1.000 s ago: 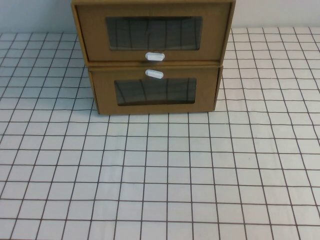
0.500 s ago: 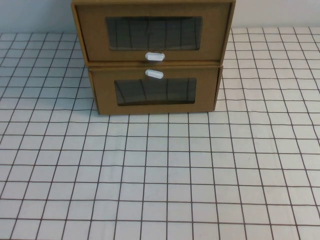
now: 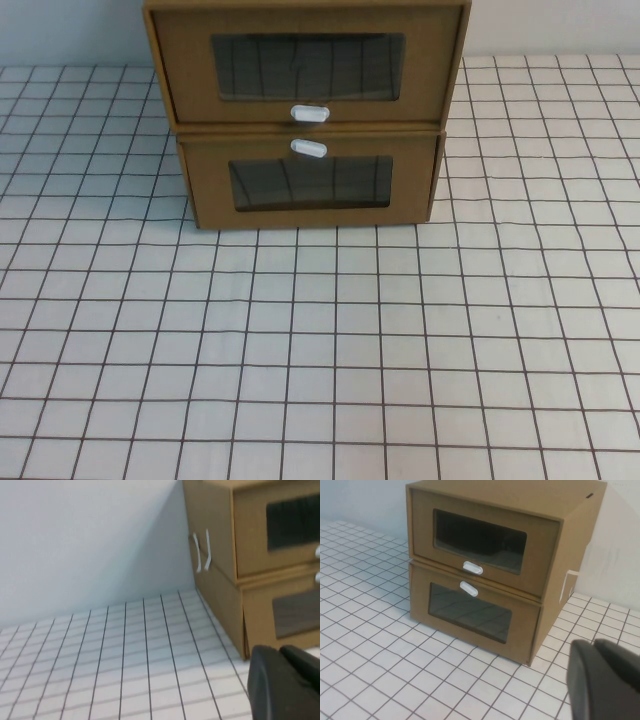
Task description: Close the shoe box
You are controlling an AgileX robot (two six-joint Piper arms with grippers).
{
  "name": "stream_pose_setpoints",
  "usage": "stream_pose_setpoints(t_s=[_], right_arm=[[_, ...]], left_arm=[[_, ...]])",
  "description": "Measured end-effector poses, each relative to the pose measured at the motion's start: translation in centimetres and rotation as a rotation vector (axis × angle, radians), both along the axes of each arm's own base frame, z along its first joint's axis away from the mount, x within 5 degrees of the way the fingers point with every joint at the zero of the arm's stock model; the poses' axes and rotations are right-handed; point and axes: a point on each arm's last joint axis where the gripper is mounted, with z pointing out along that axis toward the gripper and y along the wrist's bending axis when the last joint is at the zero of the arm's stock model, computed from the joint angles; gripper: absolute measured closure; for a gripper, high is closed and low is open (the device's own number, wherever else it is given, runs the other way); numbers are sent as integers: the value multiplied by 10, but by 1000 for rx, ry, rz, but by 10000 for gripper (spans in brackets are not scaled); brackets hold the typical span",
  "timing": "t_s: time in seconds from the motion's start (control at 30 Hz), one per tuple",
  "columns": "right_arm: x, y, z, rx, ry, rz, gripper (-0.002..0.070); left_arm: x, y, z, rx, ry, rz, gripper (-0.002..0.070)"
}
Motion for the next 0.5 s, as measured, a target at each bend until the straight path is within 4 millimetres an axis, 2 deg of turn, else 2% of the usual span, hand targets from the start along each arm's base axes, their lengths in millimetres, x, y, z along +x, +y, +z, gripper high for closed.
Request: stream_pose_setpoints(t_s=[0.23,0.37,0.5], right_arm=[[0,0,0,-1,1,0,689],[0,0,0,-1,1,0,689],[0,0,-1,-2,4,0,690]], left_arm=[[2,2,-41,-19,67,21,680],[4,6,-64,-144,58,78,680],[7,7,-89,-188,103,103,680]])
